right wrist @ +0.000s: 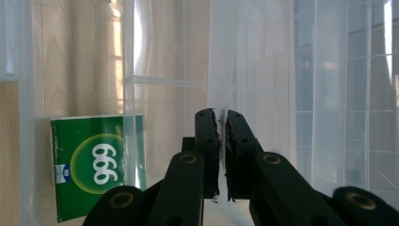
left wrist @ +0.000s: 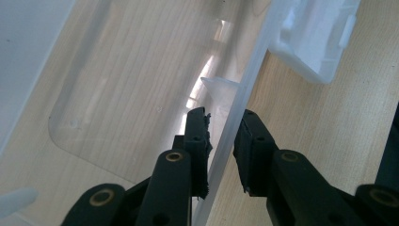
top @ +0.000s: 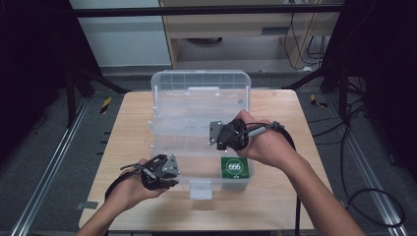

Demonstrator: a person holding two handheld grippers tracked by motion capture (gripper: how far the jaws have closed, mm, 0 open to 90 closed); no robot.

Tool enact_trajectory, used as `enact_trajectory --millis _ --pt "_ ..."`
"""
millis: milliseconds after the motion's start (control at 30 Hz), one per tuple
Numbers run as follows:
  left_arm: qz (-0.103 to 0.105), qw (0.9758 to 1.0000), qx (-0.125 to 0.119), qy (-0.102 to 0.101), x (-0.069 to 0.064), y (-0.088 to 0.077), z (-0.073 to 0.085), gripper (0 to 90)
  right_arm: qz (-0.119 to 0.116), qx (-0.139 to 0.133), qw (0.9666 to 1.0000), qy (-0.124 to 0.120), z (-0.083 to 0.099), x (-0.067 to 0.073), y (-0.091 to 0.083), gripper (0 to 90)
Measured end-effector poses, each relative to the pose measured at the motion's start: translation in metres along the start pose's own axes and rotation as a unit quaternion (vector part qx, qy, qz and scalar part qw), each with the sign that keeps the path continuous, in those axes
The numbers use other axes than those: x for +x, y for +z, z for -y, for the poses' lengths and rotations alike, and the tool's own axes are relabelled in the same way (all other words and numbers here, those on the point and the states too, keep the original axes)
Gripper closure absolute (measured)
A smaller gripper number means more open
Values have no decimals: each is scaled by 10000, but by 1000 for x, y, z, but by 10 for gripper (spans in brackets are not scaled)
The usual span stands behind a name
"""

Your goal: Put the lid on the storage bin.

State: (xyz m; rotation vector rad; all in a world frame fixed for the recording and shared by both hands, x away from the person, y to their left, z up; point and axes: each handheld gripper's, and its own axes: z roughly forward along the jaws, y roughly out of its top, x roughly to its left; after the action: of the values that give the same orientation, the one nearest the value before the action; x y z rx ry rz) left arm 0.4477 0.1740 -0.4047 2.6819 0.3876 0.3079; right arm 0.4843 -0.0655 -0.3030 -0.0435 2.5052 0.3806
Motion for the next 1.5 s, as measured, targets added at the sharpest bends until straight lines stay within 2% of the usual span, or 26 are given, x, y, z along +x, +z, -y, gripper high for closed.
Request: enact_trajectory --millis 33,233,367,833,1100,1400,1500 --pt "3 10000 6 5 0 0 0 754 15 -24 10000 -48 0 0 0 853" --pt "-48 10000 5 44 -1 0 0 752 2 -57 10000 32 4 7 -2 847" --pt "-58 10000 -58 -17 -2 0 1 747 47 -153 9999 35 7 10 -3 845" --pt "-54 9999 -86 -33 -2 0 2 742 -38 -227 9997 20 9 22 -5 842" --pt "-56 10000 -66 16 -2 0 3 741 -134 -242 9996 -26 10 24 -6 841" --pt "-78 9999 -114 -25 -3 -1 4 731 -189 -230 9996 -5 11 26 -6 835" --pt "-128 9996 -236 -48 -4 -4 6 719 -198 -235 9995 6 11 26 -7 832"
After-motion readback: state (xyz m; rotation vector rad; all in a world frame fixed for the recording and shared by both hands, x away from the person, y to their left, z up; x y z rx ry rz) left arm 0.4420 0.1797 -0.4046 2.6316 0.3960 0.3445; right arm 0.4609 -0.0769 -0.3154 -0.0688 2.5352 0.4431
